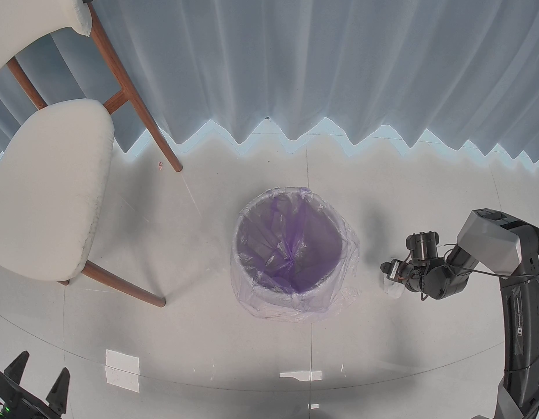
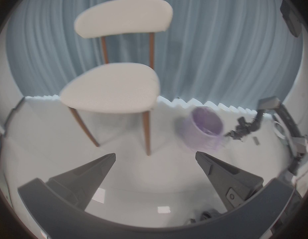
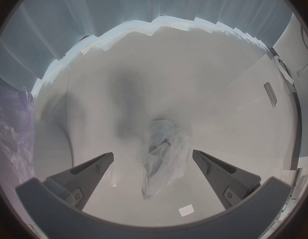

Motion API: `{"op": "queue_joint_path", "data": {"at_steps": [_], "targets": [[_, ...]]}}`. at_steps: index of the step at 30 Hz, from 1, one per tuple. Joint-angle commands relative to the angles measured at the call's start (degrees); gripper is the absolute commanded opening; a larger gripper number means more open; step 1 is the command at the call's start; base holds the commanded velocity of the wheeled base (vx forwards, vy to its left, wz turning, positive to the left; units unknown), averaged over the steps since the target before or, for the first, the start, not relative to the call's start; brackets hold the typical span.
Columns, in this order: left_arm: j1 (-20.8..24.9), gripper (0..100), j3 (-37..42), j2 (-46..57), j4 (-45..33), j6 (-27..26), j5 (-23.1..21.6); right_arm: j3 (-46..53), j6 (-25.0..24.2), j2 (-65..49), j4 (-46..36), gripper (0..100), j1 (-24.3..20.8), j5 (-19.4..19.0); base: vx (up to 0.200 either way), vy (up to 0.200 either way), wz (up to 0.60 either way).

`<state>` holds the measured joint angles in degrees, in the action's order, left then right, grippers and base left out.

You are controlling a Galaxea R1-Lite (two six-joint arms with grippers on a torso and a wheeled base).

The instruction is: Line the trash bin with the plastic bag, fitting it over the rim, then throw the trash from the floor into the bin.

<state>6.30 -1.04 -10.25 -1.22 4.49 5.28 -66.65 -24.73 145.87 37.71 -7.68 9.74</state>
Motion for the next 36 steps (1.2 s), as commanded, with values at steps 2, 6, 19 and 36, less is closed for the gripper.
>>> {"op": "queue_joint_path", "data": {"at_steps": [2,6,19,36], "targets": [[0.29,100,0.16,4.72,0.96,0.44,2.81,-7.36,-0.31,2.84,-5.45,100,0.03,0.02,0.000,0.000,0.00],[0.73,100,0.60,4.63,0.96,-3.34,-4.49,-10.08,-0.40,3.19,-9.14,100,0.03,0.02,0.000,0.000,0.00],[2.93,100,0.95,4.63,0.78,-4.05,-4.75,-14.04,-3.48,3.63,-15.03,100,0.30,0.02,0.000,0.000,0.00],[2.93,100,0.86,4.63,0.69,-4.05,-4.66,-13.25,-5.94,3.19,-17.05,0,0.21,0.10,0.000,0.000,0.00]]}}
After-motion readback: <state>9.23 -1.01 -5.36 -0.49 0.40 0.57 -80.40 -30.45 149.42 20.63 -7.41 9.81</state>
